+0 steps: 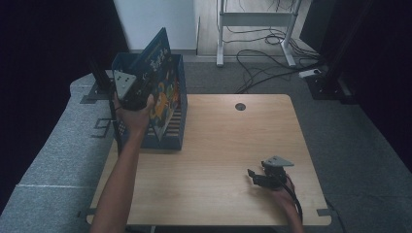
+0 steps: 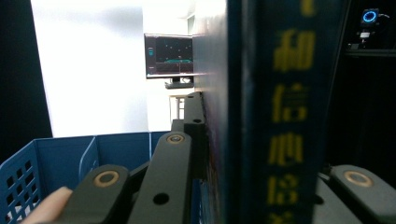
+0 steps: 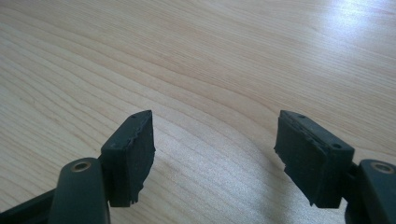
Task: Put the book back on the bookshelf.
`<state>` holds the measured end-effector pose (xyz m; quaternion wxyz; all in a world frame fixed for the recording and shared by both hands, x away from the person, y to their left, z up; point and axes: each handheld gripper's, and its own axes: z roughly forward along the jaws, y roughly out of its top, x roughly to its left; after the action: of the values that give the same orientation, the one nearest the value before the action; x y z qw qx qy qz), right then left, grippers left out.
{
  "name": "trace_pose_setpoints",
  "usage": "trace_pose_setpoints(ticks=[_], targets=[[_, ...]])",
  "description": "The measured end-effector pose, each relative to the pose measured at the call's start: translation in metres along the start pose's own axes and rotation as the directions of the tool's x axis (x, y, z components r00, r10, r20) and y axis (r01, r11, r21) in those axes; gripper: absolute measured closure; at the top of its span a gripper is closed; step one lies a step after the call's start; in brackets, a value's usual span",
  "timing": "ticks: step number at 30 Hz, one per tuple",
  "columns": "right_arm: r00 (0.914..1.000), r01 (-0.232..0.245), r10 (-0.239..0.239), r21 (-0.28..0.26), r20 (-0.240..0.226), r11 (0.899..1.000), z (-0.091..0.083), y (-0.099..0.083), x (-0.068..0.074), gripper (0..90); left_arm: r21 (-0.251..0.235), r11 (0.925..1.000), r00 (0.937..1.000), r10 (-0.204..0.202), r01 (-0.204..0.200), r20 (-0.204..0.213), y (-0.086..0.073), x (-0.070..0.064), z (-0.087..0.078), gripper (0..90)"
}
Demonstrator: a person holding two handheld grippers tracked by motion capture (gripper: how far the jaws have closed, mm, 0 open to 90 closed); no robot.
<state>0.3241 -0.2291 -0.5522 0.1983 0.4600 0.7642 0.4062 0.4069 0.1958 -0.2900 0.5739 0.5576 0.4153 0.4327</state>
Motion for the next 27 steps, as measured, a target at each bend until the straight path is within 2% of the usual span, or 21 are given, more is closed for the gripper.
trace_pose_setpoints(ticks=[13, 27], targets=[[1.0000, 0.000, 0.000, -0.004, 0.000, 1.000, 0.000, -0.001, 0.000, 27.3, 0.014, 0.9999, 0.9995, 0.002, -0.002, -0.033, -0.006, 0.005, 0.021, 82.1], [1.0000, 0.009, -0.009, -0.001, -0.001, 1.000, -0.001, -0.001, 0.000, 27.5, 0.020, 0.9998, 0.9991, 0.004, -0.004, -0.043, -0.012, 0.000, 0.041, 82.0]])
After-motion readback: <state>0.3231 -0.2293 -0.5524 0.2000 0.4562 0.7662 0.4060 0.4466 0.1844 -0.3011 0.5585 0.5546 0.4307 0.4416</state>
